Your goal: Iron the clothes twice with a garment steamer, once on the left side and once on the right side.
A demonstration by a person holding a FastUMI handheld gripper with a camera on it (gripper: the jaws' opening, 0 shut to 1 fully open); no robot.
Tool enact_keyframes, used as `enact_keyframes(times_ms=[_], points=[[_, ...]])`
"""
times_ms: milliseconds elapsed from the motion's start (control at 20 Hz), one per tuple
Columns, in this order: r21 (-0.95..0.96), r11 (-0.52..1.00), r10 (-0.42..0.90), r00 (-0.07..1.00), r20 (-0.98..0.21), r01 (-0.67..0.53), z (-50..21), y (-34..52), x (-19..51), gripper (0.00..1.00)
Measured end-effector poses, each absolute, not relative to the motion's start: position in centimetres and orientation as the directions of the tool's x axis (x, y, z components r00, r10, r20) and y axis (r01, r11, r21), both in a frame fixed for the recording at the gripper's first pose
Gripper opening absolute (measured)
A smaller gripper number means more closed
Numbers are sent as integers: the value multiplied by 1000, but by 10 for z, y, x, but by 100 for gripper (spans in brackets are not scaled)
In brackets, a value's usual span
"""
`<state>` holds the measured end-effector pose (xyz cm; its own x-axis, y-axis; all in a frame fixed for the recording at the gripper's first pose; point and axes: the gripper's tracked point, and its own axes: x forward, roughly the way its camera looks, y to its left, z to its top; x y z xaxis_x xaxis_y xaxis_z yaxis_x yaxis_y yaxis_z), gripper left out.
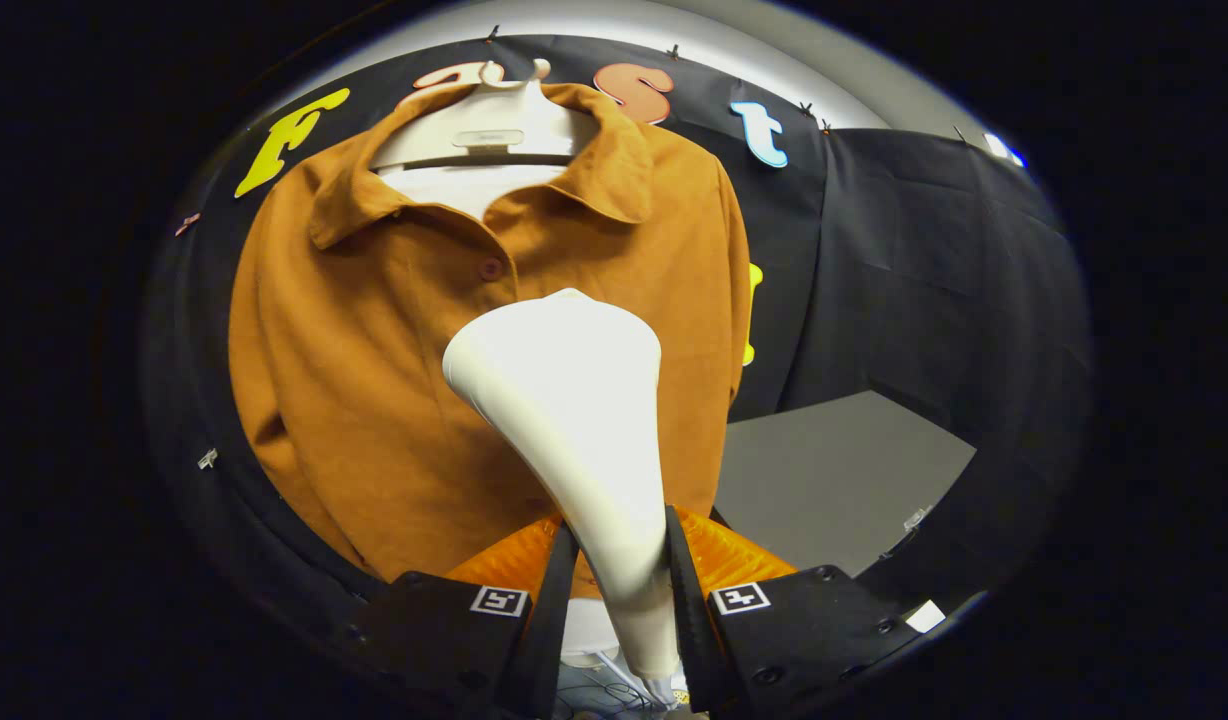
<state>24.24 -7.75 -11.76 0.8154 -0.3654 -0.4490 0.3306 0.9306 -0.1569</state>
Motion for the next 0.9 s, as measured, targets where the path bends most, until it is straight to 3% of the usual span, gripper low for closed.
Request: enact_keyframes(times_ms=[450, 900], points=[[-125, 959, -285, 865, -412, 256, -96, -17, 259, 52], [-165, 956, -290, 859, -421, 242, -104, 15, 270, 52]])
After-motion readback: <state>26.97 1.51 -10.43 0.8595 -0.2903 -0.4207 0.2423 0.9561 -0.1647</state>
